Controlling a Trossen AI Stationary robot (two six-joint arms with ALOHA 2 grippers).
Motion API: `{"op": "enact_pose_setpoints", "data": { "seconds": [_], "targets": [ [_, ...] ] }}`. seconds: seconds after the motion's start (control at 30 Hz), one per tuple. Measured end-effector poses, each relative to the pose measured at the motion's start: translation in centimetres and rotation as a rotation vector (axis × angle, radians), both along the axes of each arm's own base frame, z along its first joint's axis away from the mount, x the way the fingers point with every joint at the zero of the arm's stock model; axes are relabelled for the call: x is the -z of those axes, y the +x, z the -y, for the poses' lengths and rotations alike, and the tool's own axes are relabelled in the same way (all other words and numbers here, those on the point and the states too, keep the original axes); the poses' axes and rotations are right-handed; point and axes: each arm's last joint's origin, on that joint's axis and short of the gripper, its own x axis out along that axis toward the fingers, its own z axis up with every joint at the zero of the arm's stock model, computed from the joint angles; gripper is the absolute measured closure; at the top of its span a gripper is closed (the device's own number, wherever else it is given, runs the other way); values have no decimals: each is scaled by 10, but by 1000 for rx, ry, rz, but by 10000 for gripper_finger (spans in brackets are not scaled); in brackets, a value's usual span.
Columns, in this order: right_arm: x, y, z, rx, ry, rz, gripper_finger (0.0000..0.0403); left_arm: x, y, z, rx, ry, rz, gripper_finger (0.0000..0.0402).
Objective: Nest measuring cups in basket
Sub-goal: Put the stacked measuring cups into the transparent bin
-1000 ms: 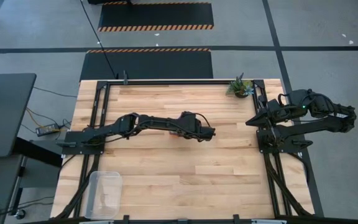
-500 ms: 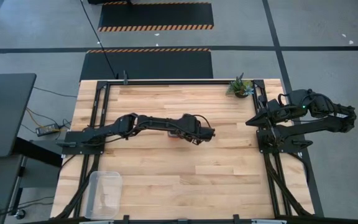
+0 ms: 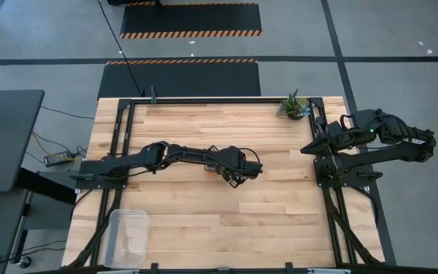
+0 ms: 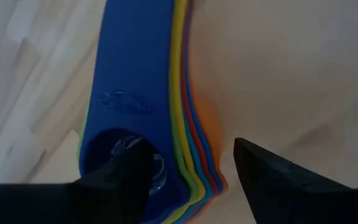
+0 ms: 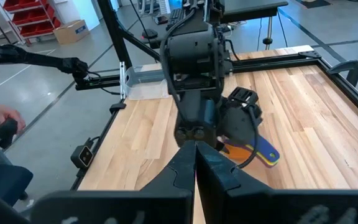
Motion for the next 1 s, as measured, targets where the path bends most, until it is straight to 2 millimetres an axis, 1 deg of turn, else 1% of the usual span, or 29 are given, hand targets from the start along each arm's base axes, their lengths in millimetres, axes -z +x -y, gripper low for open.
{"op": "enact_pose_setpoints", "data": {
  "seconds": [0.1, 0.2, 0.27, 0.43, 0.53, 0.6, 0.7, 0.83, 0.9, 1.0],
  "targets": [
    [0, 0, 0, 0, 0, 0, 385, 0, 0, 6, 62, 8, -15, 175],
    [0, 0, 0, 0, 0, 0, 385, -3, -2, 9, 51, 21, -7, 175],
    [0, 0, 0, 0, 0, 0, 385, -11, -4, 10, 30, 8, 12, 175],
    [0, 0, 0, 0, 0, -1, 385, -37, -11, 13, -3, 19, 68, 175],
    [0, 0, 0, 0, 0, 1, 385, -44, -13, 14, -41, 42, 101, 175],
    [0, 0, 0, 0, 0, 0, 385, -45, -13, 13, -96, 44, 122, 175],
    [0, 0, 0, 0, 0, 0, 385, -45, -13, 6, -204, 27, 149, 175],
    [0, 0, 0, 0, 0, 0, 385, -44, -12, -2, -305, -1, 169, 175],
    [0, 0, 0, 0, 0, 0, 385, -44, -11, -4, -338, -8, 189, 175],
    [0, 0, 0, 0, 0, 0, 385, -39, -5, -4, -351, -25, 218, 175]
  ]
}}
